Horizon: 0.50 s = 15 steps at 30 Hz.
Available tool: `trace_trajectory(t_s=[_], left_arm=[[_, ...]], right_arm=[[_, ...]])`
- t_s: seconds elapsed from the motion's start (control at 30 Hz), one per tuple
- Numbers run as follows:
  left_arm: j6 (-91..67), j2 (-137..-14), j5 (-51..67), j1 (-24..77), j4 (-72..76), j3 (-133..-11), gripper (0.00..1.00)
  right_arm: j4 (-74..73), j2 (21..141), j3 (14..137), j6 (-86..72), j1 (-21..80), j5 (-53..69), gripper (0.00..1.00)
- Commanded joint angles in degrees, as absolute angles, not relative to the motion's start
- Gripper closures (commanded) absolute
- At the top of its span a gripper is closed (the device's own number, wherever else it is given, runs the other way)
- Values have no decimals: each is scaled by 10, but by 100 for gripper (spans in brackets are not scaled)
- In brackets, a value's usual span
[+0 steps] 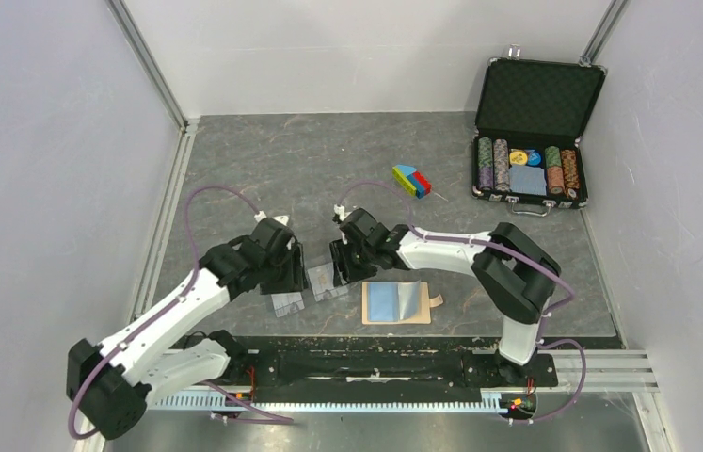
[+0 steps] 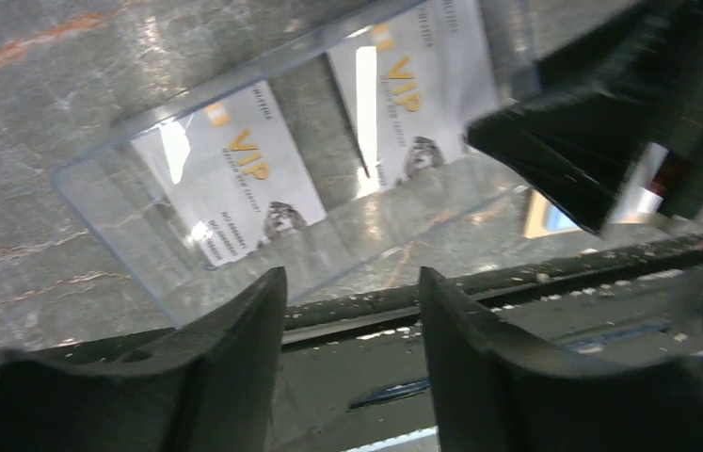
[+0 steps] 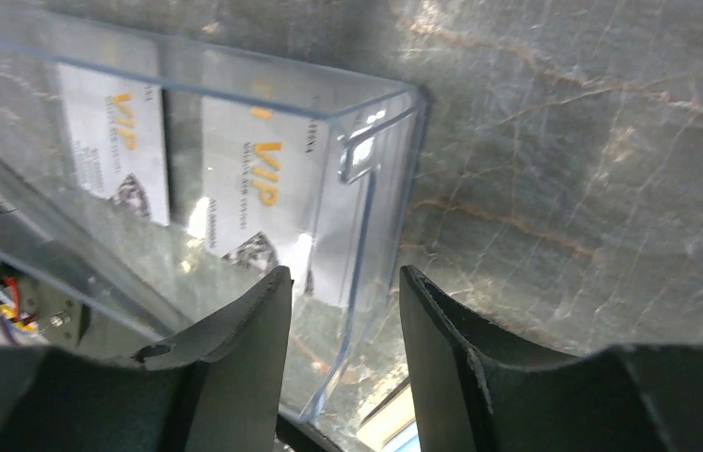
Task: Put the credit cards into the card holder
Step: Move the storage box to the center of the board.
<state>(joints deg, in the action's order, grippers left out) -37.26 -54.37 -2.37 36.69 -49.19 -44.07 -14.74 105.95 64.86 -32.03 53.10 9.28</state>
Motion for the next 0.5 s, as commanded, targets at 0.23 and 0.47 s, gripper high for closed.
trace_trajectory(t_s=[0.23, 0.47], left_arm=[[-299, -751, -55, 325, -413, -493, 48], [-239, -864, -32, 324, -418, -589, 43]], right_arm=[[-19, 989, 581, -372, 547, 147, 51], [53, 983, 547, -409, 554, 180, 51]])
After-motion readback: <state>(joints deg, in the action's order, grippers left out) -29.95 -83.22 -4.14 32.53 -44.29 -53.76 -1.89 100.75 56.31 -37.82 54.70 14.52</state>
